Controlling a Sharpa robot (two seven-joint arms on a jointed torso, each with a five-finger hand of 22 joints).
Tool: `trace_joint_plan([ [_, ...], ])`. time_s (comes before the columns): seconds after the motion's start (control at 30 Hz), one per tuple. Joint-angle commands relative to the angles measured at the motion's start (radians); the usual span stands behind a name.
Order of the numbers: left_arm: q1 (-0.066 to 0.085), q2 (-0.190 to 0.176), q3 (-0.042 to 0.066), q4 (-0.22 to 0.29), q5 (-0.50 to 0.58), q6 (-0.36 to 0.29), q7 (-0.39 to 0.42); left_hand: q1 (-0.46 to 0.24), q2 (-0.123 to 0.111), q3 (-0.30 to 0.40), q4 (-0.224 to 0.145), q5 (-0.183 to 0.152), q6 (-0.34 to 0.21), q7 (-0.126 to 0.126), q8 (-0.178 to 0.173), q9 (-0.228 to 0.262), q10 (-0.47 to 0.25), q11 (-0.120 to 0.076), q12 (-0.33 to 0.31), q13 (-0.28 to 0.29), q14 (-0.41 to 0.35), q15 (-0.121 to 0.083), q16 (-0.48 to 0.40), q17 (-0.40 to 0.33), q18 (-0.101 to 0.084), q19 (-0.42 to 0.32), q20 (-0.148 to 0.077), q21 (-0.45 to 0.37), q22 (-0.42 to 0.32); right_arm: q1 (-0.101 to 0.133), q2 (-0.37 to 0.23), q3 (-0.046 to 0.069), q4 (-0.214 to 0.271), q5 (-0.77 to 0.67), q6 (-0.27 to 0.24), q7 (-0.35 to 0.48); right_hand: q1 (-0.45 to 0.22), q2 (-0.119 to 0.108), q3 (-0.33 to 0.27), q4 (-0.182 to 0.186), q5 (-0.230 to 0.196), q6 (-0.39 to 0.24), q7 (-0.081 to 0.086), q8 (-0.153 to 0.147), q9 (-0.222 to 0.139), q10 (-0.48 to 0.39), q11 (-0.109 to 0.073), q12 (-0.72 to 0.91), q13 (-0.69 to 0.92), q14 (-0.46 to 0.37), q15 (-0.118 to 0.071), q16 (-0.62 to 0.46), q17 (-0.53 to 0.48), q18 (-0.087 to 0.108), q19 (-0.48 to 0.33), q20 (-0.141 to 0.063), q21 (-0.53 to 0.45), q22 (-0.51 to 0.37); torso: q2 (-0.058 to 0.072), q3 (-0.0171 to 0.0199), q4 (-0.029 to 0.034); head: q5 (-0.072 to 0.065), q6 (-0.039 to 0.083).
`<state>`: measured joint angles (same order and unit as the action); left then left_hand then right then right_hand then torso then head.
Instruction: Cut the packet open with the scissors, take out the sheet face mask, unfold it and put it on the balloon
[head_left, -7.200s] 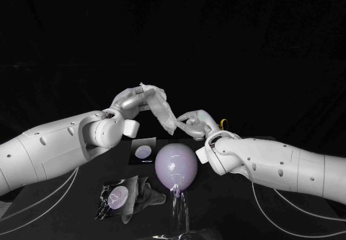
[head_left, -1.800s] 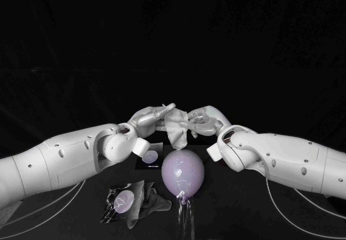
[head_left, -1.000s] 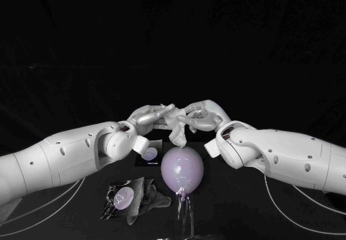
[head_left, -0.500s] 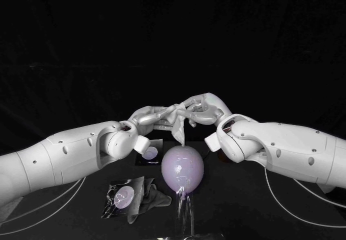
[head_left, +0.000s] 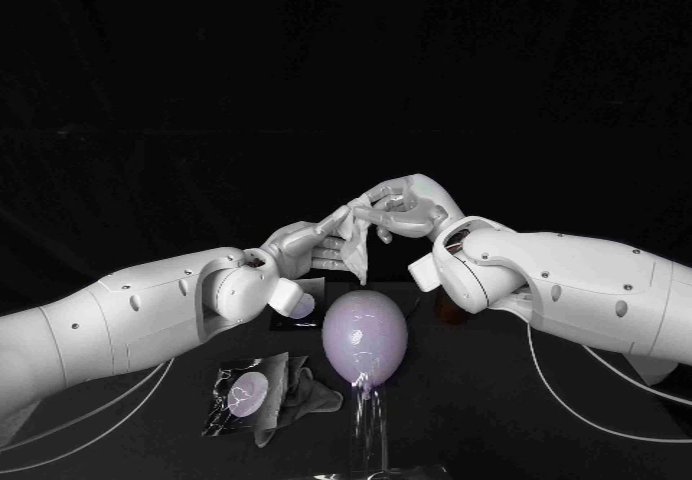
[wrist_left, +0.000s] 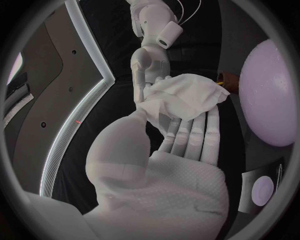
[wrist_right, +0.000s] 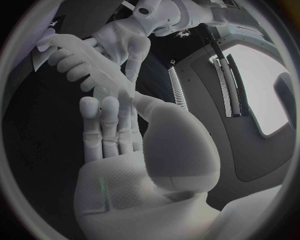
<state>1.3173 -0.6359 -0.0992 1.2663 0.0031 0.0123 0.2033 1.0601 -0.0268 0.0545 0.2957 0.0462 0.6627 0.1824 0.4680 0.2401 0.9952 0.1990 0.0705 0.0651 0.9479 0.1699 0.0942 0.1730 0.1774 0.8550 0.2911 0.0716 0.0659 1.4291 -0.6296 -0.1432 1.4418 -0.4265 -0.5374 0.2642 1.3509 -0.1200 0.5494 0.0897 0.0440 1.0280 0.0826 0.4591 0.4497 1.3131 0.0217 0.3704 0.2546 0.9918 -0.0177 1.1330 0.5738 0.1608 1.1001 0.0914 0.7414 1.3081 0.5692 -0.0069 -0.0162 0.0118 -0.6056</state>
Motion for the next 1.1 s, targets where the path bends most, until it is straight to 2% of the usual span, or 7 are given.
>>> trace_joint_plan([
  [0.03, 0.0, 0.003, 0.001, 0.0, 0.063, 0.081, -0.003, -0.034, 0.01, -0.023, 0.0, 0.001, 0.002, 0.059, -0.004, -0.002, -0.011, 0.001, -0.006, -0.001, -0.012, 0.0, -0.007, -0.002, -0.011, -0.015, 0.0, -0.005, 0.0, 0.002, 0.002, 0.001, -0.006, 0.013, 0.012, 0.009, -0.01, 0.003, 0.005, 0.002, 0.005, 0.0, -0.001, 0.005, 0.0, 0.006, -0.002, -0.005, 0.001, 0.003, -0.003, 0.006, 0.0, -0.005, 0.005, 0.0, 0.007, 0.03, 0.0, 0.0, 0.0003, 0.0, -0.001],
  [0.4, -0.012, 0.007, 0.0, -0.008, 0.138, 0.179, 0.009, -0.081, 0.038, -0.076, 0.001, 0.001, -0.004, 0.051, -0.001, -0.009, -0.014, 0.005, -0.002, 0.0, -0.051, 0.01, -0.024, -0.009, -0.04, -0.083, 0.001, -0.008, -0.002, 0.007, 0.008, 0.004, -0.029, 0.038, -0.002, 0.014, -0.013, 0.002, 0.013, -0.004, 0.005, 0.0, -0.001, 0.009, 0.002, 0.009, -0.002, -0.005, 0.003, 0.004, -0.004, 0.007, -0.001, -0.006, 0.008, -0.001, 0.013, 0.033, 0.0, 0.0003, 0.0001, -0.003, 0.0],
  [0.6, -0.022, 0.003, 0.0, -0.009, 0.156, 0.223, 0.015, -0.086, 0.063, -0.099, 0.0, 0.0, 0.043, 0.058, 0.024, -0.003, 0.028, -0.008, 0.01, 0.003, -0.036, 0.002, -0.013, -0.005, -0.047, -0.102, 0.0, -0.005, 0.0, 0.008, 0.009, 0.006, -0.051, 0.048, -0.007, 0.015, -0.014, 0.001, 0.016, -0.007, 0.005, 0.0, -0.002, 0.01, 0.003, 0.01, -0.003, -0.005, 0.003, 0.005, -0.004, 0.008, -0.001, -0.006, 0.009, -0.001, 0.014, 0.034, 0.001, -0.0001, 0.0003, -0.006, 0.001],
  [0.8, -0.03, 0.001, 0.0, -0.008, 0.16, 0.259, 0.01, -0.058, 0.072, -0.116, -0.002, 0.001, 0.077, 0.052, 0.033, -0.004, 0.056, -0.013, 0.014, 0.003, -0.018, -0.007, 0.0, 0.003, -0.047, -0.102, 0.0, -0.002, 0.001, 0.009, 0.011, 0.006, -0.072, 0.062, -0.014, 0.018, -0.016, 0.001, 0.019, -0.009, 0.005, 0.0, -0.002, 0.011, 0.003, 0.011, -0.003, -0.005, 0.004, 0.006, -0.005, 0.008, -0.002, -0.006, 0.01, -0.001, 0.016, 0.035, 0.001, -0.0001, 0.0007, -0.009, -0.004],
  [0.87, -0.031, 0.0, 0.0, -0.007, 0.161, 0.268, 0.008, -0.041, 0.071, -0.12, -0.002, 0.001, 0.08, 0.052, 0.031, -0.007, 0.059, -0.014, 0.012, 0.002, -0.016, -0.007, 0.001, 0.004, -0.047, -0.099, 0.0, -0.001, 0.001, 0.009, 0.011, 0.007, -0.078, 0.066, -0.015, 0.018, -0.016, 0.001, 0.019, -0.009, 0.005, 0.0, -0.002, 0.011, 0.003, 0.011, -0.003, -0.005, 0.004, 0.006, -0.005, 0.008, -0.002, -0.006, 0.01, -0.001, 0.016, 0.035, 0.001, -0.0003, 0.0007, -0.009, -0.004],
  [0.97, -0.032, -0.001, 0.0, -0.006, 0.154, 0.273, 0.007, 0.073, 0.063, -0.122, 0.003, 0.001, 0.09, 0.048, 0.022, -0.016, 0.066, -0.018, 0.004, 0.001, -0.005, -0.011, 0.011, 0.012, -0.04, -0.072, 0.0, 0.008, 0.004, 0.009, 0.011, 0.007, -0.084, 0.07, -0.014, 0.017, -0.017, 0.0, 0.021, -0.012, 0.005, -0.001, -0.002, 0.012, 0.004, 0.011, -0.003, -0.006, 0.004, 0.007, -0.005, 0.009, -0.002, -0.006, 0.01, -0.001, 0.016, 0.035, 0.001, -0.0006, 0.0, -0.011, -0.006],
  [1.1, -0.033, -0.003, 0.0, -0.004, 0.149, 0.267, 0.012, 0.207, 0.073, -0.115, -0.019, 0.001, 0.091, 0.048, 0.009, -0.027, 0.063, -0.015, -0.004, 0.0, -0.004, -0.012, 0.014, 0.016, -0.034, -0.067, 0.0, 0.012, 0.004, 0.009, 0.01, 0.007, -0.088, 0.076, -0.008, 0.014, -0.017, 0.0, 0.021, -0.012, 0.005, -0.001, -0.002, 0.012, 0.004, 0.011, -0.003, -0.006, 0.004, 0.007, -0.005, 0.009, -0.002, -0.006, 0.01, -0.001, 0.016, 0.035, 0.0, 0.0, 0.0, -0.011, -0.007],
])
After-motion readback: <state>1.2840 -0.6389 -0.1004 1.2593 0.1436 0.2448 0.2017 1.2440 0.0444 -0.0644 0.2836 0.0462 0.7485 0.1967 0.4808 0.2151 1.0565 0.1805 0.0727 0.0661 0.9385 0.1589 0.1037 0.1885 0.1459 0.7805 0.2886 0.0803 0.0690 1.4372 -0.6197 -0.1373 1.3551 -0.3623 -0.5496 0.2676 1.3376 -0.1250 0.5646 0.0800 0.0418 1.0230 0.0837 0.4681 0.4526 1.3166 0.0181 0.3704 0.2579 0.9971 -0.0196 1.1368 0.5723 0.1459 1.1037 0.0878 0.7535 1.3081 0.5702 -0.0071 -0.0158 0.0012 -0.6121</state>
